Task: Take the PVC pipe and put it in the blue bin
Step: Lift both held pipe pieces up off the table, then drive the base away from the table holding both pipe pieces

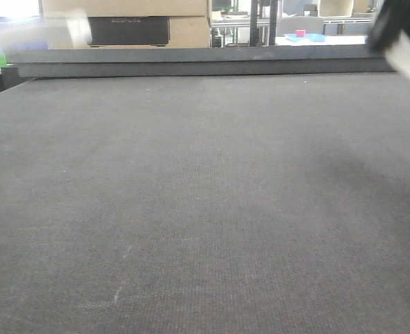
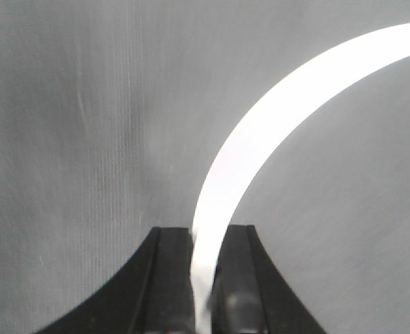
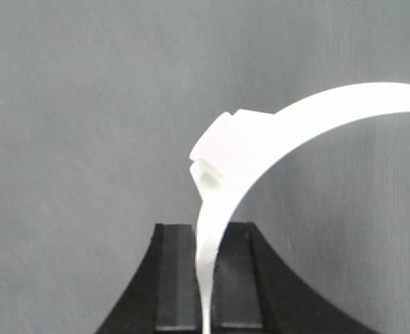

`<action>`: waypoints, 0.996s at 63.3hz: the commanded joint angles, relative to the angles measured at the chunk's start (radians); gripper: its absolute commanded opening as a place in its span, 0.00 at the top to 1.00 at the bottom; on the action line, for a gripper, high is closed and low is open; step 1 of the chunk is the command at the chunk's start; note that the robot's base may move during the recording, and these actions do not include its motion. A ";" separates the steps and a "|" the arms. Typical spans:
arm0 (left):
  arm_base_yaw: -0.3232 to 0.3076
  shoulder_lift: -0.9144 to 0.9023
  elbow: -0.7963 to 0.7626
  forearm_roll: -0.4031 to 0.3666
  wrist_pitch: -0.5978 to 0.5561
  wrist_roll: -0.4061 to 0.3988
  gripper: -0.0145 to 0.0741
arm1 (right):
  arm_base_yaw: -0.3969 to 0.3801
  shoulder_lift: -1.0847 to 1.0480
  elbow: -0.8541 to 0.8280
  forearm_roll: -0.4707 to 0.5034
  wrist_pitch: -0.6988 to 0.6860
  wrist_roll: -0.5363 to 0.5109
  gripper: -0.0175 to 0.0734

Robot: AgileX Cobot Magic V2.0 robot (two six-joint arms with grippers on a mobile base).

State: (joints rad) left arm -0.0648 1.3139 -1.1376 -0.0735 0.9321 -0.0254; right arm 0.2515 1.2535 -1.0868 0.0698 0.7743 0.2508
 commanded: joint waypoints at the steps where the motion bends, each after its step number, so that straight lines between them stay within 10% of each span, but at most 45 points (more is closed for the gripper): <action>1: -0.003 -0.115 0.049 -0.019 -0.125 -0.006 0.96 | 0.002 -0.064 0.012 -0.014 -0.095 -0.009 0.99; 26: -0.003 -0.581 0.416 -0.028 -0.634 -0.006 0.96 | 0.002 -0.397 0.272 -0.191 -0.349 -0.009 0.99; 63: -0.003 -0.856 0.466 0.034 -0.633 -0.006 0.96 | 0.002 -0.729 0.341 -0.279 -0.356 -0.009 0.99</action>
State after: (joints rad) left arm -0.0648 0.4669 -0.6728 -0.0401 0.3297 -0.0254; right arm 0.2515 0.5391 -0.7473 -0.1922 0.4415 0.2485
